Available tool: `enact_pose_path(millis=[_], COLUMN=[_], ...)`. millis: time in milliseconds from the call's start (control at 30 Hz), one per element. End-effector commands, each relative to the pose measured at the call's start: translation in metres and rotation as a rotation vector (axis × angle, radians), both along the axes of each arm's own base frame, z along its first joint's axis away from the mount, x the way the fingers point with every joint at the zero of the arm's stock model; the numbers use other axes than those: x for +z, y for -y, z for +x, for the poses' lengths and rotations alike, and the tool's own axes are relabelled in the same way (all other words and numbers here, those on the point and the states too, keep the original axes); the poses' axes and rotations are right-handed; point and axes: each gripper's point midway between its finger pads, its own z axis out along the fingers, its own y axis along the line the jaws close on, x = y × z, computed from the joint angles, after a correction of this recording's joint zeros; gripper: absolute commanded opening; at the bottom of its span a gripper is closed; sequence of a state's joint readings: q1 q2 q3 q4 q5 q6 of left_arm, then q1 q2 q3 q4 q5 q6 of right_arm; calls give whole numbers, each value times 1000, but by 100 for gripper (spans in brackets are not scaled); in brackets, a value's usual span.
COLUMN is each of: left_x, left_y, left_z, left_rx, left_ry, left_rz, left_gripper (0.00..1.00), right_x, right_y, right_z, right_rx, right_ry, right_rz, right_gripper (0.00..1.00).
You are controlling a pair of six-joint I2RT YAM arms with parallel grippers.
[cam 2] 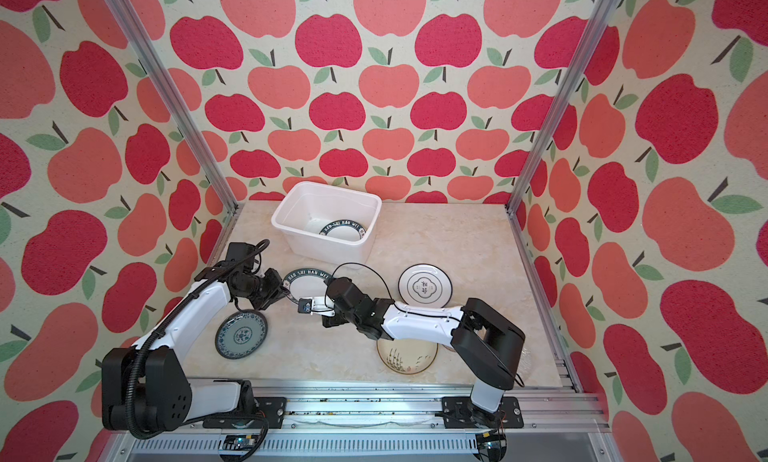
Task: Place the plates into the plastic bin on the countertop
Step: 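Lift the HAO SHI HAO WEI plate to the bin with left gripper while right withdraws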
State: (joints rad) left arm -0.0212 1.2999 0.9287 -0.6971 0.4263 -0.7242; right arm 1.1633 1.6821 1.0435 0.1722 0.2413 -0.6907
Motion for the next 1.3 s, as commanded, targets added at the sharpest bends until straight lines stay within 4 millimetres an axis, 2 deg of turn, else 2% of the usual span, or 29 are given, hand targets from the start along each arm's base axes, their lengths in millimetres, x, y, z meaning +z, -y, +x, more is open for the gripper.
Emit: enact_pose_path(millis=[0, 67, 133, 300, 433, 500, 600, 733, 833, 900, 1000, 1133, 1267], left_x=[31, 43, 58, 98, 135, 155, 200, 259, 284, 289, 285, 258, 233], left_y=[-9, -17, -24, -40, -54, -59, -61, -59, -51, -44, -32, -24, -22], left_z=[-6, -15, -24, -41, -54, -54, -43, -10, 27, 53, 87, 127, 160], left_rx=[-12, -5, -14, -36, -34, -25, -30, -39, -57, -82, -126, -146, -122], left_ry=[50, 46, 47, 112, 203, 273, 446, 665, 774, 819, 836, 804, 776], left_rz=[15, 30, 42, 120, 225, 260, 307, 316, 249, 197, 118, 111, 91], left_gripper=[0, 0, 0, 0, 0, 0, 0, 0, 0, 0, 0, 0, 0], right_x=[14, 29, 50, 95, 112, 110, 95, 65, 40, 29, 18, 3, -18], right_y=[28, 45, 66, 128, 179, 200, 231, 267, 290, 301, 318, 344, 358], right_z=[-4, -1, 9, 49, 81, 93, 107, 113, 114, 115, 117, 116, 111], right_rx=[-45, -89, -174, -433, -657, -764, -940, -1139, -1252, -1298, -1344, -1419, -1474], right_ry=[-66, -103, -159, -319, -533, -668, -895, -1208, -1344, -1423, -1479, -1492, -1520], right_rz=[12, 52, 128, 366, 539, 582, 576, 536, 554, 610, 680, 701, 676], right_gripper=[88, 89, 92, 92, 92, 91, 90, 88, 87, 86, 86, 86, 86])
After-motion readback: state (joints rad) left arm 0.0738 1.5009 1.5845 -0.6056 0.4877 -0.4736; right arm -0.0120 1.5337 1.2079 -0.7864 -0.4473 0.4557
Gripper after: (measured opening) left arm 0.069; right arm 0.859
